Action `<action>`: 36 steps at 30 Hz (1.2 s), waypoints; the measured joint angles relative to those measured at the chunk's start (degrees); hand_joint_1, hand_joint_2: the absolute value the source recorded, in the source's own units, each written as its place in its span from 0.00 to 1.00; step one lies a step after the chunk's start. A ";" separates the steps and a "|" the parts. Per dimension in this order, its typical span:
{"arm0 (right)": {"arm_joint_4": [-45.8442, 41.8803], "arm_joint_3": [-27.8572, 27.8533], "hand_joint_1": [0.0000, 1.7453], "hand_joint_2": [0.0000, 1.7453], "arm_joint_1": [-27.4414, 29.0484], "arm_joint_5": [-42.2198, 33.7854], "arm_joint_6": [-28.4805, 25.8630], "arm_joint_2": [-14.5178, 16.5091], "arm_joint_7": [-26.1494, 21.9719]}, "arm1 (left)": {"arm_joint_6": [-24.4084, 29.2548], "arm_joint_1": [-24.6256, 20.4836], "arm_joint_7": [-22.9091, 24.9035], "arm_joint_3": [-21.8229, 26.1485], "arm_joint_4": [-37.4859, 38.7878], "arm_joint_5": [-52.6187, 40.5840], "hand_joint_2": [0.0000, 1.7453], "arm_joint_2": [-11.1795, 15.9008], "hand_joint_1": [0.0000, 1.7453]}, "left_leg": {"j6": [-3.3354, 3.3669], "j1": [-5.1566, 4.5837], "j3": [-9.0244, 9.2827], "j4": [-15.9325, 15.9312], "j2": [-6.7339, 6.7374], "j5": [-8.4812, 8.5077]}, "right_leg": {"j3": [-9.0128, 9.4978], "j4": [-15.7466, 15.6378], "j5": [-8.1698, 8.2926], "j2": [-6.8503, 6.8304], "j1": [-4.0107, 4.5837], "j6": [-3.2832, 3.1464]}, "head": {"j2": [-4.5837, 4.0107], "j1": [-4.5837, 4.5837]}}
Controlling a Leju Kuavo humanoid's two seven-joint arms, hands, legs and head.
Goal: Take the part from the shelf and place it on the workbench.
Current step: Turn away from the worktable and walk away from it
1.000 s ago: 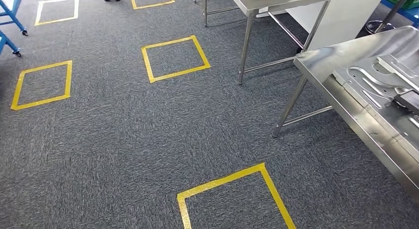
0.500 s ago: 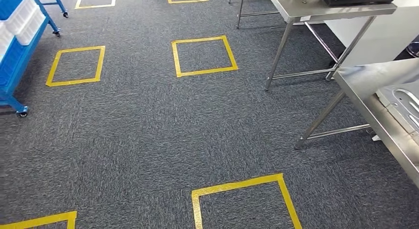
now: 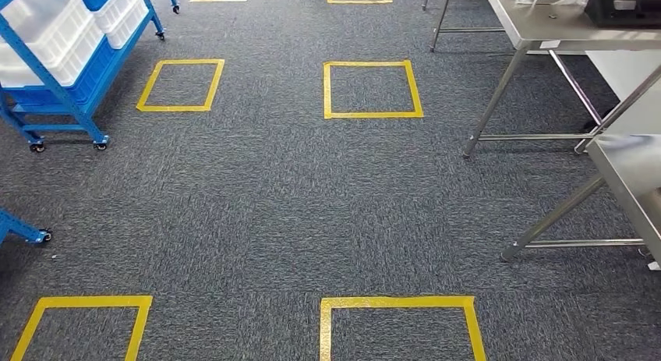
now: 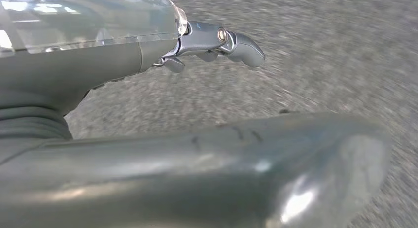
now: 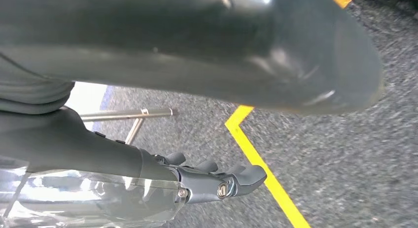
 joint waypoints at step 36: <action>0.21 -3.13 0.00 0.00 3.25 -2.09 -0.07 -0.45 -1.54 | -3.10 -0.68 3.54 -0.01 0.07 -0.85 0.00 1.87 0.00 | -0.30 0.49 7.38 -14.76 3.21 5.81 | 0.31 0.95 -1.09 -2.61 0.17 1.99 | 0.01 0.31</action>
